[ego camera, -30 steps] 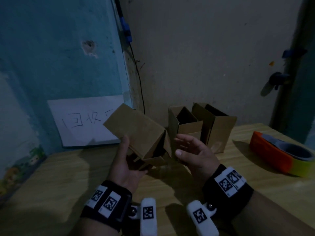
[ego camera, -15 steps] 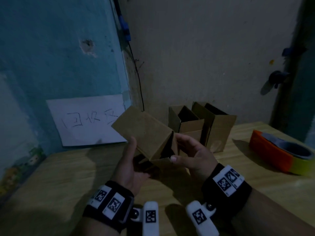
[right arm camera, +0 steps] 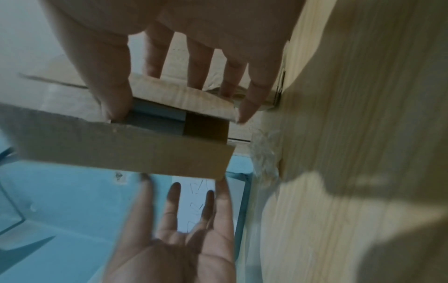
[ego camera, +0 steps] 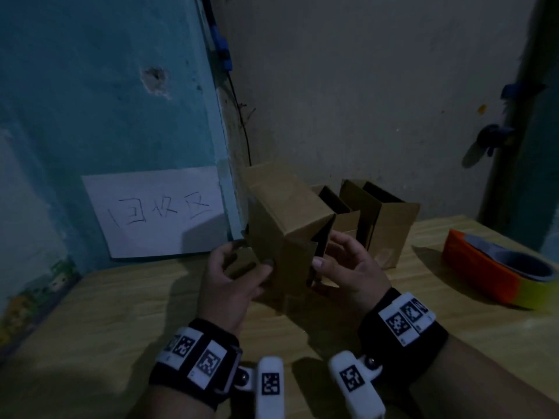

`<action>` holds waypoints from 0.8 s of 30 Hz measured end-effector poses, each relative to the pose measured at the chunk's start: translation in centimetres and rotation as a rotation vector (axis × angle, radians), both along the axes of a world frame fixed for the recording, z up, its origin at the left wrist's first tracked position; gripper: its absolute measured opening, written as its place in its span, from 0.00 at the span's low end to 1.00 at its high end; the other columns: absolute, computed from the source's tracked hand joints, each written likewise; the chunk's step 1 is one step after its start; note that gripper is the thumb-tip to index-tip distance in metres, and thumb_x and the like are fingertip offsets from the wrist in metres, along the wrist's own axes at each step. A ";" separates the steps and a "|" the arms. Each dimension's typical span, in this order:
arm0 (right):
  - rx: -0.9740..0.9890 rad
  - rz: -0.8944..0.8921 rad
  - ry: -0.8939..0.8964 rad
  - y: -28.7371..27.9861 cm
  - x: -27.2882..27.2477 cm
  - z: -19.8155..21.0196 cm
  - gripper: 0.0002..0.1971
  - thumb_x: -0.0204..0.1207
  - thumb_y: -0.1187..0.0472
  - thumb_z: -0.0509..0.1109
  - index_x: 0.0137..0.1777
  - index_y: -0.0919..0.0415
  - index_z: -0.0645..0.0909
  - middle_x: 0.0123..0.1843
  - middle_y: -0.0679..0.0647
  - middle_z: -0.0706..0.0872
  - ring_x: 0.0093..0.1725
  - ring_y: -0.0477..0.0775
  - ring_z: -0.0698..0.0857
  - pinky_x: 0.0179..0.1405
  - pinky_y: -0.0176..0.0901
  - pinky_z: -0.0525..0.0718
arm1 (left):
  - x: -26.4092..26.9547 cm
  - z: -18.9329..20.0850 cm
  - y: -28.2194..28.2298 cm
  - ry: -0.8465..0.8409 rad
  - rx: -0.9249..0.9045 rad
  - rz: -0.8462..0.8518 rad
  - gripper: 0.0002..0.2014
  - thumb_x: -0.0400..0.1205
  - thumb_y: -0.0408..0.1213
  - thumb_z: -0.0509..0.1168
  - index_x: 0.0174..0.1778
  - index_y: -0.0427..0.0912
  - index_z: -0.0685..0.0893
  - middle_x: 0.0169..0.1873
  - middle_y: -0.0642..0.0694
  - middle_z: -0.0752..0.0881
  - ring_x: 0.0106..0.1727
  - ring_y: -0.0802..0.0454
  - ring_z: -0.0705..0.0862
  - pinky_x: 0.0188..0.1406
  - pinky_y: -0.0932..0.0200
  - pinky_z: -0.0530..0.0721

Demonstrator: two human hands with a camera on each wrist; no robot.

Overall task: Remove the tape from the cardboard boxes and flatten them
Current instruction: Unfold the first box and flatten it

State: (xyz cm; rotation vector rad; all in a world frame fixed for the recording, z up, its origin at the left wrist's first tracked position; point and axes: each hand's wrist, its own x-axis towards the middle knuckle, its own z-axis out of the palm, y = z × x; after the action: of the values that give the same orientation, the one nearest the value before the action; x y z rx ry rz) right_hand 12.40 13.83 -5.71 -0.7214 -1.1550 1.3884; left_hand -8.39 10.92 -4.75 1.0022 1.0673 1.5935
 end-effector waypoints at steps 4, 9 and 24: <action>-0.033 -0.026 0.013 -0.2 0.0 0.2 0.21 0.74 0.69 0.77 0.64 0.50 0.82 0.51 0.43 0.94 0.50 0.47 0.94 0.45 0.56 0.92 | 0.1 -0.1 0.3 0.051 0.014 0.045 0.19 0.76 0.24 0.78 0.57 0.49 0.87 0.54 0.43 0.94 0.45 0.51 0.95 0.43 0.52 0.93; -0.103 -0.039 0.022 -0.3 -0.1 0.0 0.24 0.66 0.63 0.83 0.63 0.47 0.86 0.57 0.46 0.93 0.60 0.58 0.89 0.58 0.72 0.88 | 0.0 -0.1 0.5 0.186 -0.012 0.040 0.23 0.72 0.48 0.84 0.62 0.52 0.90 0.61 0.44 0.93 0.61 0.48 0.92 0.57 0.52 0.91; -0.145 0.059 -0.035 -0.6 -0.4 -0.1 0.16 0.73 0.59 0.81 0.61 0.54 0.89 0.65 0.59 0.90 0.66 0.63 0.88 0.60 0.75 0.86 | 0.5 0.7 -0.8 0.369 -0.075 -0.043 0.45 0.62 0.49 0.89 0.76 0.60 0.77 0.71 0.57 0.84 0.75 0.50 0.79 0.75 0.33 0.78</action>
State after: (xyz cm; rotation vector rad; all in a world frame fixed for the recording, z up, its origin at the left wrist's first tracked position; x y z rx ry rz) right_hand 12.00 13.20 -5.76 -0.8225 -1.1183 1.5267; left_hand -7.92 10.07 -4.00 1.2909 1.3328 1.3523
